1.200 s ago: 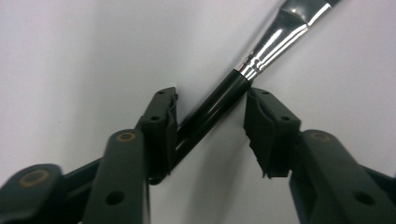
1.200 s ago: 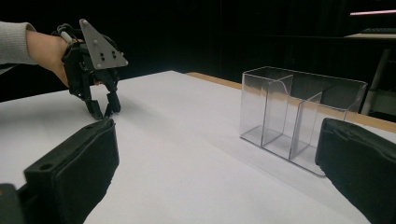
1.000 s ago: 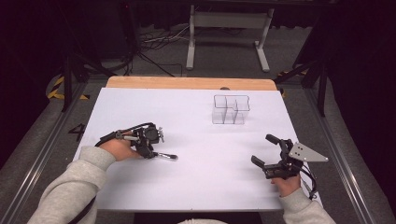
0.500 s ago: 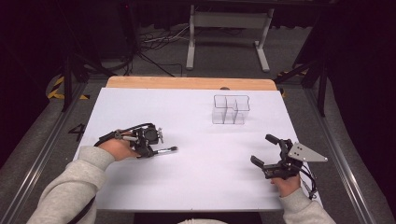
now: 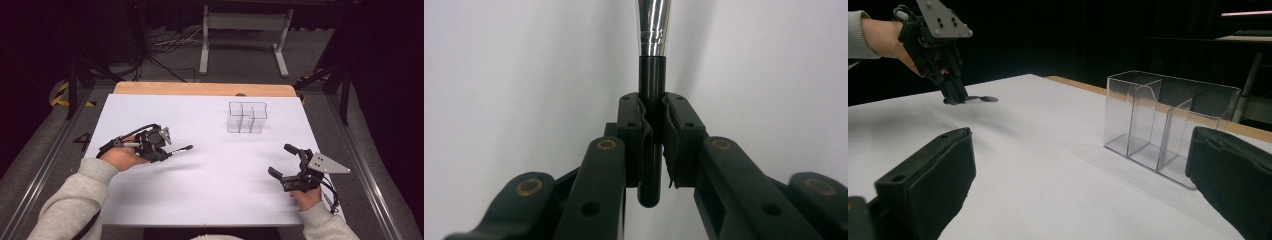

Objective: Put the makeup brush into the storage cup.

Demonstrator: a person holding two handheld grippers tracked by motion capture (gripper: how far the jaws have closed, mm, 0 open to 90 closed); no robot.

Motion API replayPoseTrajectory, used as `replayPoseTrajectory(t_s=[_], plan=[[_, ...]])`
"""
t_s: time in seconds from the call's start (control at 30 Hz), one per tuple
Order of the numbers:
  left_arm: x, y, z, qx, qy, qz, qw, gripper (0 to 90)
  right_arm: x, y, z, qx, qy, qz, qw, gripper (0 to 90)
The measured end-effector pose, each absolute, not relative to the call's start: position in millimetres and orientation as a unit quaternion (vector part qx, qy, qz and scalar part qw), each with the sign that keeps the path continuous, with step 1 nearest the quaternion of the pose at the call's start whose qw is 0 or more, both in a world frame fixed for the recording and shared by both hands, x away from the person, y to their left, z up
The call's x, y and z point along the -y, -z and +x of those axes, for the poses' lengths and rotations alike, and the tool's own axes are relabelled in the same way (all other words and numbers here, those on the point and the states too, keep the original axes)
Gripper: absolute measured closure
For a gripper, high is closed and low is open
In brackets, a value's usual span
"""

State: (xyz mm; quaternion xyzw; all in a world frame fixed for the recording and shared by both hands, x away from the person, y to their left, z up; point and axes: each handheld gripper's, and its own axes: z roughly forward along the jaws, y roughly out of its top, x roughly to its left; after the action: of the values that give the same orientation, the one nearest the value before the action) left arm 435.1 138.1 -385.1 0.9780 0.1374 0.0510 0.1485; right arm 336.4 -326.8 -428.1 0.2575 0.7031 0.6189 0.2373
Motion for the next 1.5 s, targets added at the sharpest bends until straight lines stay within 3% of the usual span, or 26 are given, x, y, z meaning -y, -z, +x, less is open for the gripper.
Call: replayPoseTrajectory(t_s=[0.7, 1.13, 1.5], plan=[[-140, 364, 405, -0.124, -0.074, 0.932, 0.333, 79.4, 326, 428, 336, -0.705, -0.618, 0.255, 0.238, 0.0], [-135, 389, 396, -0.133, -0.040, 0.874, 0.466, 79.4, 326, 428, 336, -0.706, -0.618, 0.254, 0.237, 0.1], [-127, 403, 391, -0.141, -0.044, 0.817, 0.557, 79.4, 326, 428, 336, -0.706, -0.618, 0.254, 0.237, 0.0]])
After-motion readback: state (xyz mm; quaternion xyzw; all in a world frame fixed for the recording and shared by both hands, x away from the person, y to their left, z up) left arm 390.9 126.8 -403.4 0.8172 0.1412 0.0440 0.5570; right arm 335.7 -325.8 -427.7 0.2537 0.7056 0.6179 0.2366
